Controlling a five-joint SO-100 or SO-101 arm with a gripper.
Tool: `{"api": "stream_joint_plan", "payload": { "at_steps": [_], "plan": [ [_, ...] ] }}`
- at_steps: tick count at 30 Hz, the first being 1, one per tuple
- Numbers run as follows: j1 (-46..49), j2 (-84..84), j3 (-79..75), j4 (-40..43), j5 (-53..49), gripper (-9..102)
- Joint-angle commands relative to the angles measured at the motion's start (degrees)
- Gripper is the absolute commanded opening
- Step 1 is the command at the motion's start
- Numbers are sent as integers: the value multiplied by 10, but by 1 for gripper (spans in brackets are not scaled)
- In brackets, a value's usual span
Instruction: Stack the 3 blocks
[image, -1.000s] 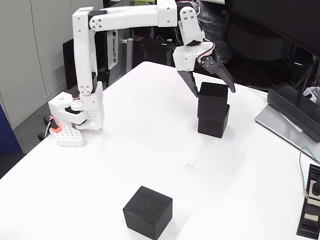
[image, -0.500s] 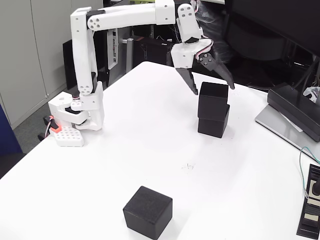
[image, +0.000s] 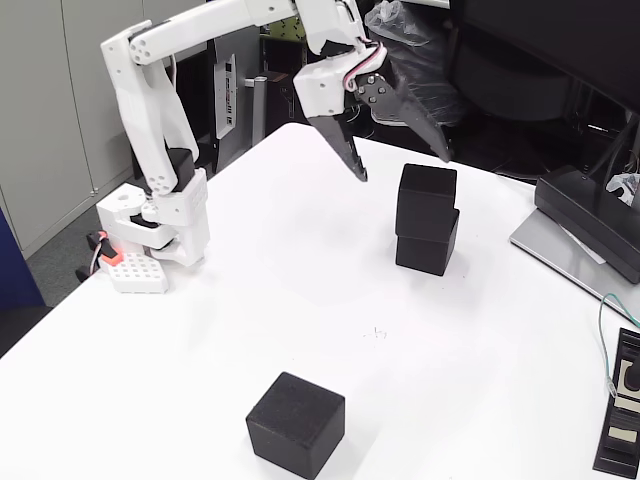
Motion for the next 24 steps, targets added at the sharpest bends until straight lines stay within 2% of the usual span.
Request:
{"api": "stream_joint_plan", "payload": {
  "at_steps": [1, 12, 18, 24],
  "plan": [
    [104, 18, -11, 4, -42, 34],
    [404, 11, -4, -5, -247, 34],
    [463, -23, 44, -82, -294, 34],
    [461, -93, 116, -191, -301, 34]
  ]
}}
